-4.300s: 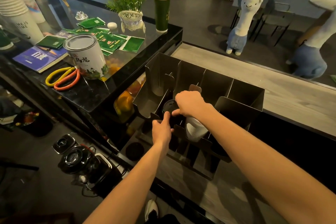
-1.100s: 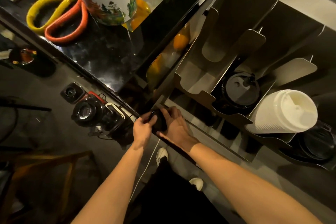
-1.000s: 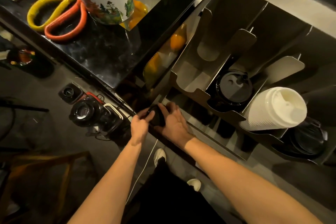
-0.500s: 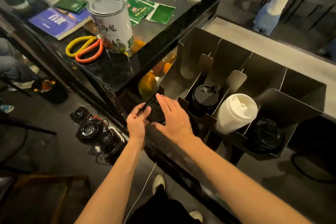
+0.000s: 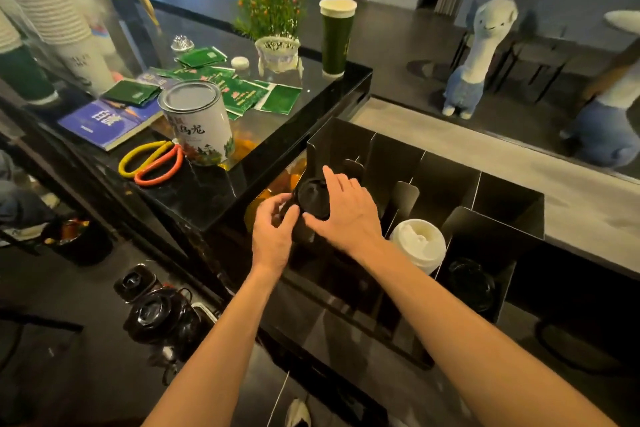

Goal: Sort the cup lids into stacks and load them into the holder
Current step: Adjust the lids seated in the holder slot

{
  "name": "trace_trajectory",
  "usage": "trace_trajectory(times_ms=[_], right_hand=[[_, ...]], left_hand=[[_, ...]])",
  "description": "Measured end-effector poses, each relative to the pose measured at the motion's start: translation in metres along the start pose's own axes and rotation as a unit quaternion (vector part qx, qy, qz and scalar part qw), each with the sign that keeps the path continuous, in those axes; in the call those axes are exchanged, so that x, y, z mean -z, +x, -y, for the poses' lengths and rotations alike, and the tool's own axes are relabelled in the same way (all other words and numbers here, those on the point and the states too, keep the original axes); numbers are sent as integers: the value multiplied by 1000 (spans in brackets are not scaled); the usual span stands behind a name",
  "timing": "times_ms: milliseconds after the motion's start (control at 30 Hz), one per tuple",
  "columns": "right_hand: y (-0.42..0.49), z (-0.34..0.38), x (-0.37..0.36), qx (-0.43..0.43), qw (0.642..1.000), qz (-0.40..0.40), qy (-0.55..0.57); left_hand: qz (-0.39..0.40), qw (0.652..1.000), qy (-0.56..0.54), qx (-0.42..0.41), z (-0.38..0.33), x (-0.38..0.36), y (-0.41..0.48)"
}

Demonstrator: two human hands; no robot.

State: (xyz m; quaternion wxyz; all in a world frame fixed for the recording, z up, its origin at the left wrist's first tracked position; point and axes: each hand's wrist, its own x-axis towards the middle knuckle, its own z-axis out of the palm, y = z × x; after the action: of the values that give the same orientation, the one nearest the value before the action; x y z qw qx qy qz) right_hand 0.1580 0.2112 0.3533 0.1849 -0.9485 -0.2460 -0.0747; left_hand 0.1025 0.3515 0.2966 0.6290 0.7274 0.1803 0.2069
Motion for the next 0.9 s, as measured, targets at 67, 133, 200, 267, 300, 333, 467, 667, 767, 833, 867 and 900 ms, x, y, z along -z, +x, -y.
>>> trace_trajectory(times_ms=[67, 133, 200, 267, 300, 333, 467, 667, 767, 833, 867, 900], right_hand=[[12, -1, 1, -5, 998, 57, -37], [22, 1, 0, 16, 991, 85, -102], [31, 6, -4, 36, 985, 99, -136], [39, 11, -7, 45, 979, 134, -148], [43, 14, -9, 46, 973, 161, -158], [46, 16, -11, 44, 966, 188, -170], [58, 25, -19, 41, 931, 288, -220], [70, 32, -38, 7, 903, 345, -257], [74, 32, -40, 15, 894, 348, -280], [72, 30, -42, 21, 889, 351, -293], [71, 28, -43, 24, 890, 348, -294], [69, 26, -43, 25, 894, 342, -290]], left_hand=[[17, 1000, 18, -7, 2, -3, 7], [38, 999, 31, -7, 5, -3, 13], [66, 997, 47, -17, 10, -1, 19], [85, 995, 46, -18, 16, 2, 24], [91, 995, 45, -13, 20, 3, 27], [97, 994, 44, -8, 23, 4, 29], [124, 992, 14, 17, 33, 6, 34], [134, 991, 1, 20, 37, 6, 33], [135, 991, -9, 16, 36, 7, 34], [130, 991, 6, 5, 36, 6, 35], [128, 992, 21, -7, 35, 5, 34], [125, 991, 38, -24, 35, 3, 33]])
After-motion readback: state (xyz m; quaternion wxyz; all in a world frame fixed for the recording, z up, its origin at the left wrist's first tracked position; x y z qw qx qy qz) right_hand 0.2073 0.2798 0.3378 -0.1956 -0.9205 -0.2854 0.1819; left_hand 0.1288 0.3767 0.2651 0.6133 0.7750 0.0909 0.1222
